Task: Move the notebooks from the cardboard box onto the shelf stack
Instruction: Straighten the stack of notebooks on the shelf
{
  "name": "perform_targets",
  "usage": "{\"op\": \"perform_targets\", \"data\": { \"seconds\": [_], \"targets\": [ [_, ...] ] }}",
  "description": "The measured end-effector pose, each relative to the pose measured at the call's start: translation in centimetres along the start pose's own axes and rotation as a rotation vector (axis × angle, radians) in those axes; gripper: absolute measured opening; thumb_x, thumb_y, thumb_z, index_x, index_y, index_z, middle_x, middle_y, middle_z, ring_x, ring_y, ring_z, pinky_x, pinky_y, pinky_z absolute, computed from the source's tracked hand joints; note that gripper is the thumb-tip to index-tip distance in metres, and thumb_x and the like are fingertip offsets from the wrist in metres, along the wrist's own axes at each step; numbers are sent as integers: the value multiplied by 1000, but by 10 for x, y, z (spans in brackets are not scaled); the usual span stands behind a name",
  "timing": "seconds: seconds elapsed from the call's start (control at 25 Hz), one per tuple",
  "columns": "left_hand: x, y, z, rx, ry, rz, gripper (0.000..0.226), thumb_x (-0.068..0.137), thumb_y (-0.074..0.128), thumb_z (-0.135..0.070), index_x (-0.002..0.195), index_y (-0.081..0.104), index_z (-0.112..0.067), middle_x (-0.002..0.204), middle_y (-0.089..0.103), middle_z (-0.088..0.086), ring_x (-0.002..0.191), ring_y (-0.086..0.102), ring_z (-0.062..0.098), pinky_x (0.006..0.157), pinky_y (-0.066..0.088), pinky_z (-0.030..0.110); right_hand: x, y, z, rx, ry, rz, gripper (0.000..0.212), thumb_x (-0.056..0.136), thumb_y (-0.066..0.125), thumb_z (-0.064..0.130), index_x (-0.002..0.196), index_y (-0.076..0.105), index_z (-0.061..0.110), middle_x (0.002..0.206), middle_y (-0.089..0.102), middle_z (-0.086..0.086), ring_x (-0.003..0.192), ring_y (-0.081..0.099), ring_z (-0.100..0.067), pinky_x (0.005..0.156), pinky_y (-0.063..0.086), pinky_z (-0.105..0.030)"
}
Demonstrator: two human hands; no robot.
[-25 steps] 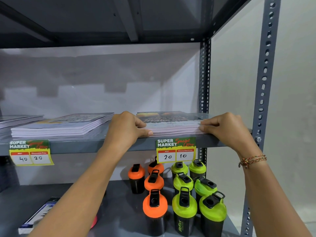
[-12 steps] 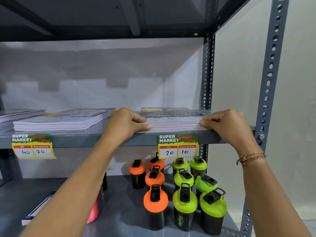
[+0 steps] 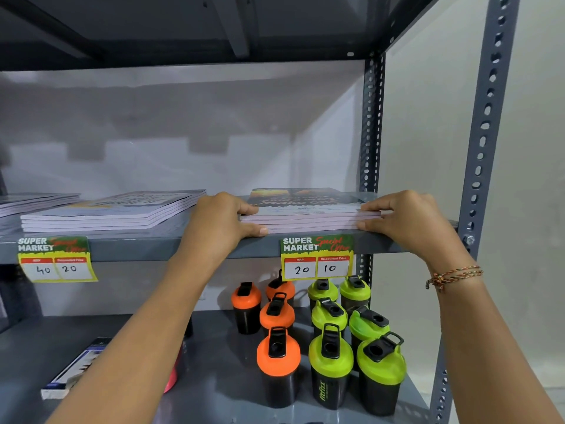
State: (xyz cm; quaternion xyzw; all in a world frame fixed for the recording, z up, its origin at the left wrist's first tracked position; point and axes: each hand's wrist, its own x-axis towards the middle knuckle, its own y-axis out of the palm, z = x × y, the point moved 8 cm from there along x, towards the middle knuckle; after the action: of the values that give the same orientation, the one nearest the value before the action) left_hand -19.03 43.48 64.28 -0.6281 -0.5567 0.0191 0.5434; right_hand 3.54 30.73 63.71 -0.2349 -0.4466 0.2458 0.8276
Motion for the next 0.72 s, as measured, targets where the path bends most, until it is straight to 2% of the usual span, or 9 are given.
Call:
{"op": "perform_targets", "data": {
  "seconds": [0.16, 0.32, 0.44, 0.6, 0.72],
  "targets": [
    [5, -1, 6, -29, -1, 7, 50, 72, 79, -32, 117, 67, -17, 126, 65, 6, 124, 50, 25, 99, 40, 30, 6, 4, 1, -26, -3, 22, 33, 72, 78, 21, 103, 71, 13, 110, 71, -11, 105, 61, -22, 86, 41, -21],
    [4, -1, 6, -53, 9, -11, 48, 72, 79, -30, 116, 67, -15, 125, 66, 6, 120, 55, 20, 97, 39, 24, 8, 4, 2, -22, -8, 31, 34, 70, 79, 21, 102, 71, 11, 109, 71, -12, 102, 62, -22, 86, 43, -21],
    [4, -1, 7, -73, 15, -11, 47, 73, 78, -29, 116, 68, -14, 124, 67, 7, 120, 55, 20, 103, 36, 26, 4, 1, 1, 11, 4, 4, 34, 71, 79, 20, 101, 71, 9, 107, 72, -13, 103, 62, -22, 88, 43, -21],
    [-4, -4, 13, -154, -16, -103, 44, 74, 78, -25, 116, 68, -14, 122, 68, 5, 115, 58, 14, 83, 31, 8, -4, 1, 5, 19, -14, -37, 33, 73, 78, 19, 102, 71, 7, 104, 73, -14, 101, 62, -25, 96, 48, -30],
    [-8, -7, 14, -172, -50, -167, 46, 73, 79, -23, 116, 68, -12, 123, 67, 7, 117, 58, 15, 81, 28, 6, -4, 0, 5, 33, -2, -40, 33, 72, 79, 19, 101, 71, 6, 103, 73, -14, 100, 63, -25, 97, 49, -32]
  ]
}}
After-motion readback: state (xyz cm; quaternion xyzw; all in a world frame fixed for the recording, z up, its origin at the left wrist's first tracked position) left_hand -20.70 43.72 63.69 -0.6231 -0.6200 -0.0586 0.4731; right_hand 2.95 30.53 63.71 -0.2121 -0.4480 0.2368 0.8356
